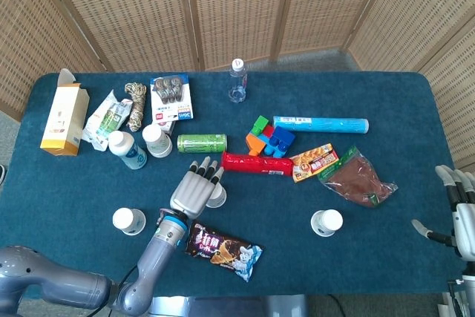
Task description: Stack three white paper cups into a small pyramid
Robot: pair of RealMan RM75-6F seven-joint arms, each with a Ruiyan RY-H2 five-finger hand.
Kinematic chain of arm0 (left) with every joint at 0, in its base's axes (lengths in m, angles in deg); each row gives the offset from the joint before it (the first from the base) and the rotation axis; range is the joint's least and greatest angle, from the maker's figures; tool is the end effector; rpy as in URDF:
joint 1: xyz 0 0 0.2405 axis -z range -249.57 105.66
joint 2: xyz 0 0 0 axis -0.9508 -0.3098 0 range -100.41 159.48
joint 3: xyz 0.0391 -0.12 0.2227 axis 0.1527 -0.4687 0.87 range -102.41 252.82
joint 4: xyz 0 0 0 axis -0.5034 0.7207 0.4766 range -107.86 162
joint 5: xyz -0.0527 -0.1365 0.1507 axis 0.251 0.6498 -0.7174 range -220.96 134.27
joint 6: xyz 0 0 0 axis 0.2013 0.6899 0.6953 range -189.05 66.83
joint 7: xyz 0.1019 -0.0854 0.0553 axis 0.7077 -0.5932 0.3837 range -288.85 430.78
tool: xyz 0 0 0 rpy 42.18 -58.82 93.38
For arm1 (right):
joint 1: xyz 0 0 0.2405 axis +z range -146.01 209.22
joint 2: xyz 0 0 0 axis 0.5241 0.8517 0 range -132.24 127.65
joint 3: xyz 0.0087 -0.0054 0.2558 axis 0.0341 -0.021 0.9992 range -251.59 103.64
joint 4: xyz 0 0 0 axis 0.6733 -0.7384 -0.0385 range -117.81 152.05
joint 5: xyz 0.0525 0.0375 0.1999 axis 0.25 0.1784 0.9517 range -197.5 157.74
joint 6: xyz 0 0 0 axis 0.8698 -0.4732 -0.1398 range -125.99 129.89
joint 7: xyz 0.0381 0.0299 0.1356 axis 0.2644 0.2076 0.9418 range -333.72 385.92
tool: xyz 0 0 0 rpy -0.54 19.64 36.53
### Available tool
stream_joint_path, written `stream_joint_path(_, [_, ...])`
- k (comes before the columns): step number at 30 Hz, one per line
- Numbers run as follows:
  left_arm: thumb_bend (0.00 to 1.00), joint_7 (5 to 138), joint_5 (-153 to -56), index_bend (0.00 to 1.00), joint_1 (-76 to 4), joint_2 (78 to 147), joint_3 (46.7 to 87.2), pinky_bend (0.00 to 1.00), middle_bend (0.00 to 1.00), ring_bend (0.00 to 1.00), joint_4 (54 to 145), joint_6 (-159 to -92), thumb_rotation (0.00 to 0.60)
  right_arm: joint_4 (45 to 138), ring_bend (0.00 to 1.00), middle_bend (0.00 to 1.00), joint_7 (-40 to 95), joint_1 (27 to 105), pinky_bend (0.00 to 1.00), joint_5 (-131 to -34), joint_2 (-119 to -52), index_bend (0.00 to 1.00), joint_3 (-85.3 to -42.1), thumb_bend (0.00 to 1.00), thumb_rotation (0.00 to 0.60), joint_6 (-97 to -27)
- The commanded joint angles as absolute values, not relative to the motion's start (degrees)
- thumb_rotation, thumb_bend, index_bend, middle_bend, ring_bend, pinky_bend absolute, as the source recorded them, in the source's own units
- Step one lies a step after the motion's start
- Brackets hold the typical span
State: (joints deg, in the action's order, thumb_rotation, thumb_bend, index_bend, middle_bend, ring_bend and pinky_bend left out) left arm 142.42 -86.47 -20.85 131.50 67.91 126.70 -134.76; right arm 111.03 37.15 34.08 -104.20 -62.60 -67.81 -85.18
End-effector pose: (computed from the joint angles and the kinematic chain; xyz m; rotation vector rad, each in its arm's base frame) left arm -0.0611 0.2783 -0.0688 -2.0063 -0.5118 -0.5800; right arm -0.3140 -0.1794 0.1923 1.2329 -0.9753 1.0484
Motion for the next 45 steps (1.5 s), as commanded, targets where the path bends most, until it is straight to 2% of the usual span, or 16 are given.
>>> stream_joint_path(1, [0.28, 141.83, -87.02, 0.16, -20.72, 132.25, 68.25, 0.28, 0.21, 0.15, 126.04, -134.93, 0.600, 111.06, 0.00, 0.00, 37.00, 34.06, 0.00, -104.28, -62.61, 0.01, -67.86, 0.16, 0.600, -85.23])
stream_joint_path(6, [0.29, 141.06, -88.30, 0.23, -20.68, 133.70, 68.36, 0.33, 0.29, 0.23, 124.53, -136.09, 0.600, 111.13, 0.00, 0.00, 36.98, 34.02, 0.00, -104.35, -62.62, 0.01, -67.90, 0.15, 0.600, -85.30])
stream_joint_path(11, [0.32, 140.31, -89.70, 0.36, -20.88, 134.96, 68.67, 0.39, 0.41, 0.33, 123.09, -136.98, 0.600, 111.12, 0.00, 0.00, 36.74, 34.06, 0.00, -104.50, -62.69, 0.01, -67.98, 0.16, 0.600, -85.25])
stream_joint_path(16, [0.34, 138.90, -91.84, 0.42, -21.13, 135.49, 69.17, 0.42, 0.47, 0.38, 121.80, -136.94, 0.600, 111.18, 0.00, 0.00, 36.67, 34.05, 0.00, -104.52, -62.71, 0.01, -68.00, 0.16, 0.600, -85.28])
stream_joint_path(29, [0.33, 128.05, -100.66, 0.42, -21.41, 131.37, 69.57, 0.40, 0.45, 0.37, 121.58, -131.15, 0.600, 111.34, 0.00, 0.00, 36.08, 34.09, 0.00, -104.69, -62.86, 0.01, -68.13, 0.15, 0.600, -85.26])
stream_joint_path(45, [0.32, 134.34, -98.52, 0.41, -17.07, 136.35, 64.78, 0.39, 0.44, 0.36, 123.11, -130.43, 0.600, 111.04, 0.00, 0.00, 37.30, 34.13, 0.00, -104.24, -62.63, 0.01, -67.97, 0.16, 0.600, -84.94])
